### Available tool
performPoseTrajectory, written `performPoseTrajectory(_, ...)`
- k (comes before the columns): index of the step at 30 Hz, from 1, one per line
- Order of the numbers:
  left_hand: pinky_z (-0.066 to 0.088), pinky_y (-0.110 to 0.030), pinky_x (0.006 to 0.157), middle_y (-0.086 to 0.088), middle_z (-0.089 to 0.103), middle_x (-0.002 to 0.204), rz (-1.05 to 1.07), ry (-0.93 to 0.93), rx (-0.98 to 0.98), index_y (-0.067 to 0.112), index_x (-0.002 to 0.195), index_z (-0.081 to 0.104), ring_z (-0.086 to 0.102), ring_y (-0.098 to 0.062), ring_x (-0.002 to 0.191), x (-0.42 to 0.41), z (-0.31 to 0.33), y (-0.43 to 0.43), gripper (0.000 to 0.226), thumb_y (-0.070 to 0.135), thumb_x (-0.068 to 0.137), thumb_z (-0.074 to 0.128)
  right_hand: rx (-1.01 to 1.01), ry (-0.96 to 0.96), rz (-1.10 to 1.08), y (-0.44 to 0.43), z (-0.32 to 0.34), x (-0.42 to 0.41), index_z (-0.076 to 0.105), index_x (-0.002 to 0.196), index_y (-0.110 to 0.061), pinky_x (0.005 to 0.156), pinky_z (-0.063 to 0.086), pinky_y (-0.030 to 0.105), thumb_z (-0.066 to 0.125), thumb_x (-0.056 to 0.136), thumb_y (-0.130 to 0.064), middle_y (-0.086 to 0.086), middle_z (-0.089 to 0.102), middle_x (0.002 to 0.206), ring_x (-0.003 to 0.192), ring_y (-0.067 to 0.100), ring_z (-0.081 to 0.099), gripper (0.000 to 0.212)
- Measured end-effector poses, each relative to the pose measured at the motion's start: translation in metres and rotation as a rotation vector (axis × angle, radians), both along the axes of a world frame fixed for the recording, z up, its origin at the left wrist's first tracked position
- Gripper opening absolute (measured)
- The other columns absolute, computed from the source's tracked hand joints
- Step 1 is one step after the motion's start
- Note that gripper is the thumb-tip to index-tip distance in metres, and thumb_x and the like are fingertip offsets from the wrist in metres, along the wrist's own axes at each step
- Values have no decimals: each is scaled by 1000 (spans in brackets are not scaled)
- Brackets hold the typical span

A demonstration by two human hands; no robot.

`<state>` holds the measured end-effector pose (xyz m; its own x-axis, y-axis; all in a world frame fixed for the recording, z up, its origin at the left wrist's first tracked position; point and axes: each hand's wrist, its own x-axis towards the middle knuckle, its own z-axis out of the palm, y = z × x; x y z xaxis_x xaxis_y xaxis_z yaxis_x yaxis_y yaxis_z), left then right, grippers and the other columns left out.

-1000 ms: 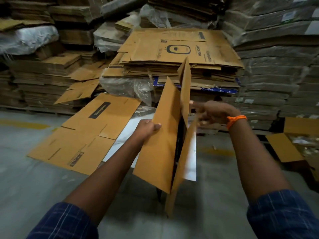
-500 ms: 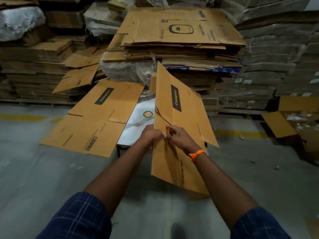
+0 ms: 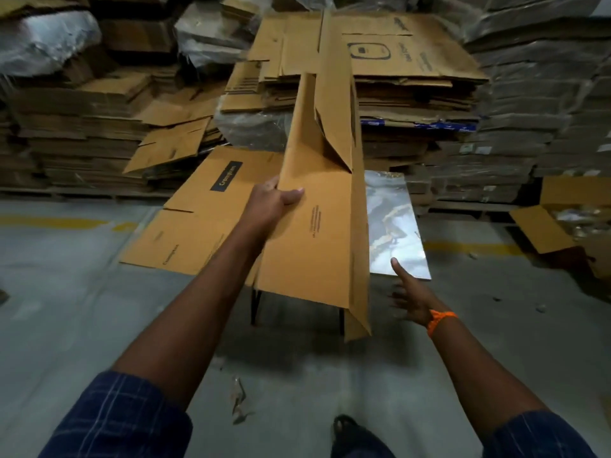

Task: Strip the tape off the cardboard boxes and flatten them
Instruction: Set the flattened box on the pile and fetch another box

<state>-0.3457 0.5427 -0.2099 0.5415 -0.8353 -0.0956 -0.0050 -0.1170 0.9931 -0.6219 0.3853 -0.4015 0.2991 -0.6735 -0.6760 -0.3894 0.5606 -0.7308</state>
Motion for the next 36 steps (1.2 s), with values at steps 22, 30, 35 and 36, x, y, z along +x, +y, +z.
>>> performPoseTrajectory(22,57,-24,58,-10,68,98,-1,-66,75,6,132,53,72,-13,72,332,-14,16,31,10,101,52,365,-84,349,18,-90,337,58,131,-13,96,44,55,45,49,-106,10,66,122,103,30,65,125)
performPoseTrajectory(30,62,-37,72,-7,73,96,-5,287,-52,17,121,59,72,-21,82,444,-46,20,22,18,100,54,324,-456,-43,33,-66,419,71,122,-17,89,56,49,48,88,-77,14,72,116,104,32,69,73)
performPoseTrajectory(35,61,-45,79,-14,72,107,-136,339,205,12,134,55,70,-30,94,538,-117,33,33,16,101,53,-60,-228,-260,53,-77,396,70,122,-10,92,57,53,70,86,-54,17,73,115,105,35,71,57)
performPoseTrajectory(36,61,-46,77,-16,72,108,-156,345,263,10,133,55,71,-31,94,551,-137,35,32,15,102,53,-101,-147,-284,66,-82,394,70,120,-10,87,59,49,69,88,-51,15,75,110,101,33,73,52)
